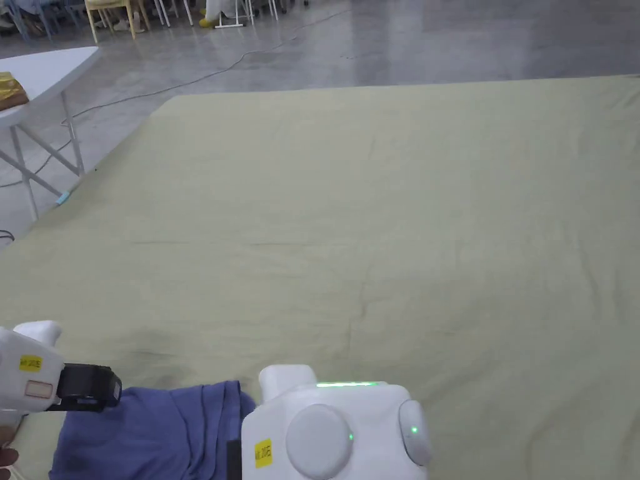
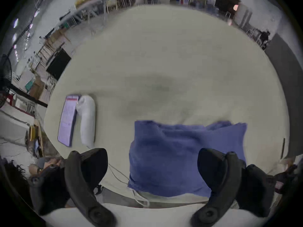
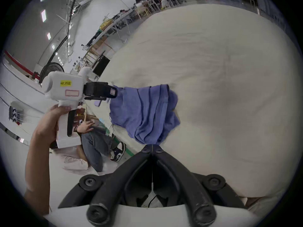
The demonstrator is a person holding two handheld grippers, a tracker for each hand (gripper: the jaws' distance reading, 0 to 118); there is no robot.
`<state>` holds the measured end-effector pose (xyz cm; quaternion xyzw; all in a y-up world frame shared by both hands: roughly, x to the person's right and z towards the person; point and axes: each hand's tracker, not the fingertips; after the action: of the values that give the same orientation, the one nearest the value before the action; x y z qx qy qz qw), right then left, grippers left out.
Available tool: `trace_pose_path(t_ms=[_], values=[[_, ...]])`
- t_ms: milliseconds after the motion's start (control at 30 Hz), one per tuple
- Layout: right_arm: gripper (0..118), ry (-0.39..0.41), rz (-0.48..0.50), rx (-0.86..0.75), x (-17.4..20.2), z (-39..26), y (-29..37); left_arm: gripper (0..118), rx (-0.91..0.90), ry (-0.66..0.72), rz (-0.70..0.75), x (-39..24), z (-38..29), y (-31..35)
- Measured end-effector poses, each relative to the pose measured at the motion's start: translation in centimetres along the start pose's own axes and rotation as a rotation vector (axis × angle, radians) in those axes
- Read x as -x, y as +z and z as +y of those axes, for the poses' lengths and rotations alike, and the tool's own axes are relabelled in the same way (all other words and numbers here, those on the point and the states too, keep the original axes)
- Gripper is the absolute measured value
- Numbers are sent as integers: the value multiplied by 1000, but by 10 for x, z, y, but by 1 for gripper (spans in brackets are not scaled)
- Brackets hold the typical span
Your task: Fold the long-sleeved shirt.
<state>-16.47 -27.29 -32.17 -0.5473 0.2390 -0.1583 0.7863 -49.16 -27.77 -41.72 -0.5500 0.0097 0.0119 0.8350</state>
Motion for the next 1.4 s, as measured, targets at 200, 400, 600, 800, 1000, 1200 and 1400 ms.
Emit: trace_pose_path(t_ms=[200,400,600,800,1000,1200,1400], values=[[0,3,-48,-198,-52,8,108,0,-77,-125,-75,-101,17,81],[0,52,-299,-605,-95,12,256,0,-598,-201,-240,-241,8,206],[0,148,-451,-930,-104,-27,379,0,-913,-226,-285,-335,-34,290],[0,199,-543,-1062,-111,-70,437,0,-1011,-192,-260,-376,-74,318],[27,208,-541,-1104,-112,-89,454,0,-1011,-195,-245,-393,-94,327],[118,222,-509,-1111,-112,-95,455,117,-946,-182,-284,-391,-115,331],[118,241,-478,-1105,-102,-107,447,117,-1018,-195,-253,-385,-125,347]])
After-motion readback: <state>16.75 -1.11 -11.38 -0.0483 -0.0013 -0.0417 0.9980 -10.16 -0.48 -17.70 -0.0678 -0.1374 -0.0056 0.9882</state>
